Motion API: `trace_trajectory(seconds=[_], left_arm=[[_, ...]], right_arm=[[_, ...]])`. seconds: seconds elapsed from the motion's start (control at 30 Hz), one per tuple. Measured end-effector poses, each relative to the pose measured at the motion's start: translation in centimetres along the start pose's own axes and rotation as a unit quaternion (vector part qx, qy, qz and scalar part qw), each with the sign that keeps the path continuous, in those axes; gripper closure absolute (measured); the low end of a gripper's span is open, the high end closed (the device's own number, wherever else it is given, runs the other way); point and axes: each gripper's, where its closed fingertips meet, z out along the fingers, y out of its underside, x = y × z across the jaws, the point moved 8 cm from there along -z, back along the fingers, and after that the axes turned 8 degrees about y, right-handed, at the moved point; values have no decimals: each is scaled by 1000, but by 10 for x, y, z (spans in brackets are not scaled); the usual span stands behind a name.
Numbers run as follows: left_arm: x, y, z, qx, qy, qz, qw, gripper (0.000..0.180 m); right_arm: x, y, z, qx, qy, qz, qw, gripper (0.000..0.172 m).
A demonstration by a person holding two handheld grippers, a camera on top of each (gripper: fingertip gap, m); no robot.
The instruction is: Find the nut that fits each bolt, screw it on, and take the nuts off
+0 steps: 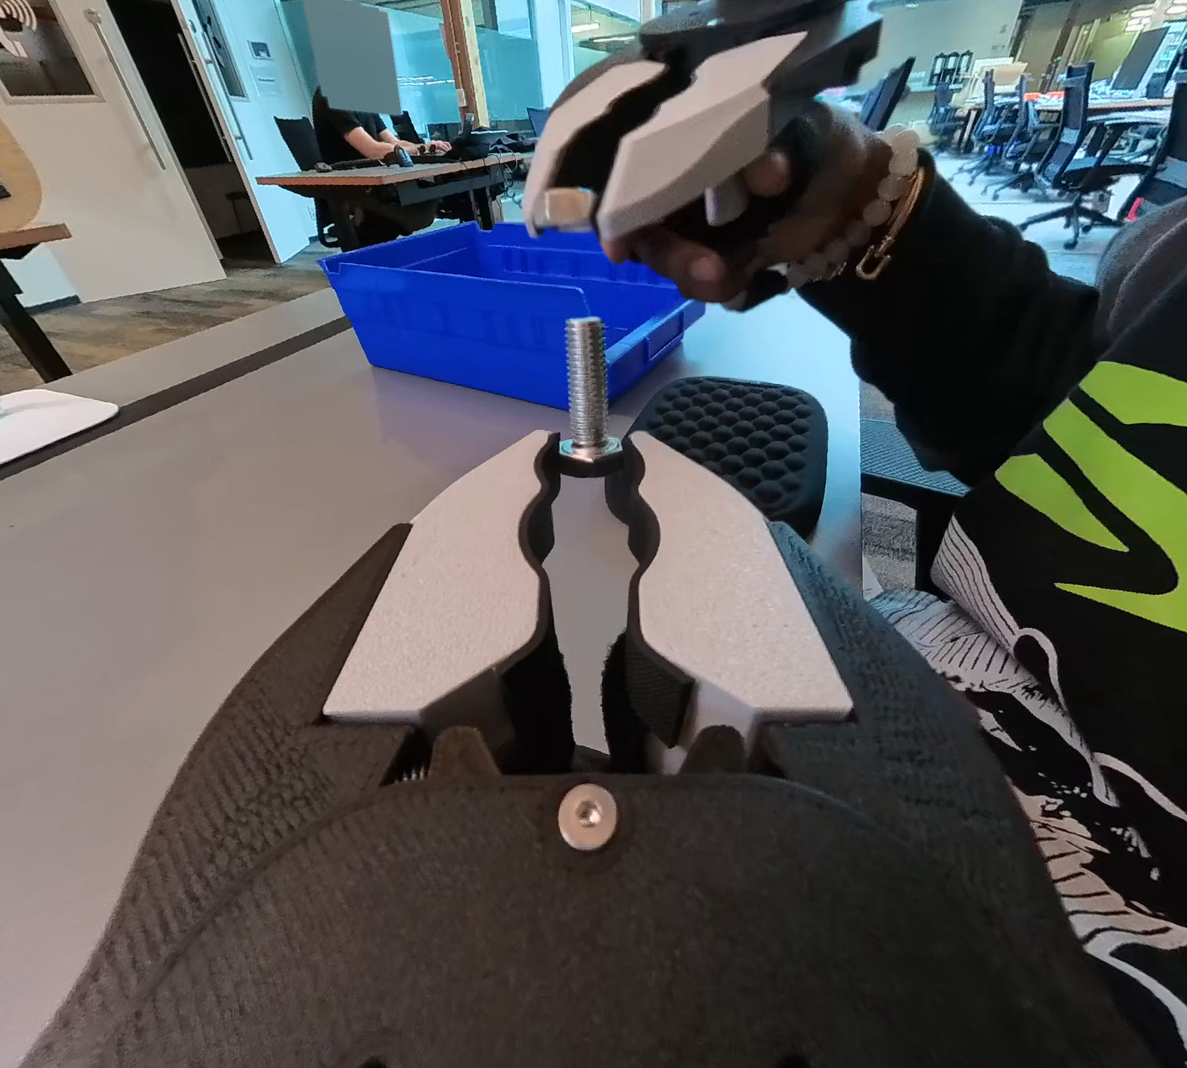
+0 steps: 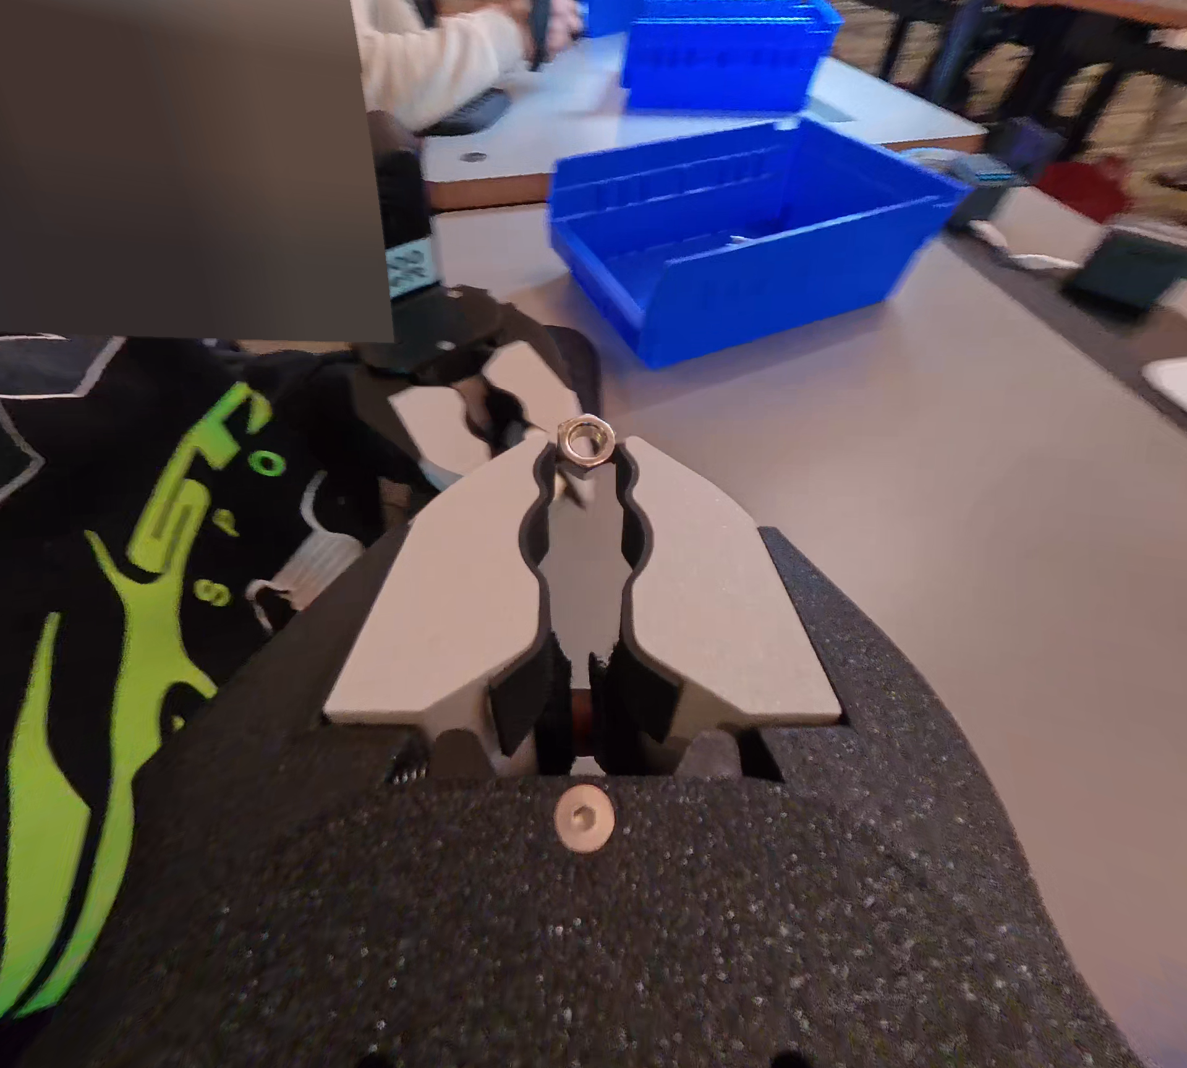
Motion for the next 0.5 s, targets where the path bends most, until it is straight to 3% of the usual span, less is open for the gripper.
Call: trace_trajectory(seconds=[0.13, 0.27, 0.33, 0.5], left_arm=[[-1, -1, -3, 11, -5, -5, 1000, 162], [-2, -1, -4, 17, -7, -8, 1000, 162], [-2, -2, -4, 18, -7, -9, 1000, 162], [-2, -4, -5, 18, -10, -6, 1000, 162]], right_arm=[[49, 8, -55, -51, 190, -2, 980, 154], [106, 39, -112, -174, 362, 54, 914, 154], [125, 59, -126, -245, 392, 84, 883, 154], [156, 109, -130, -388, 369, 157, 830, 154]])
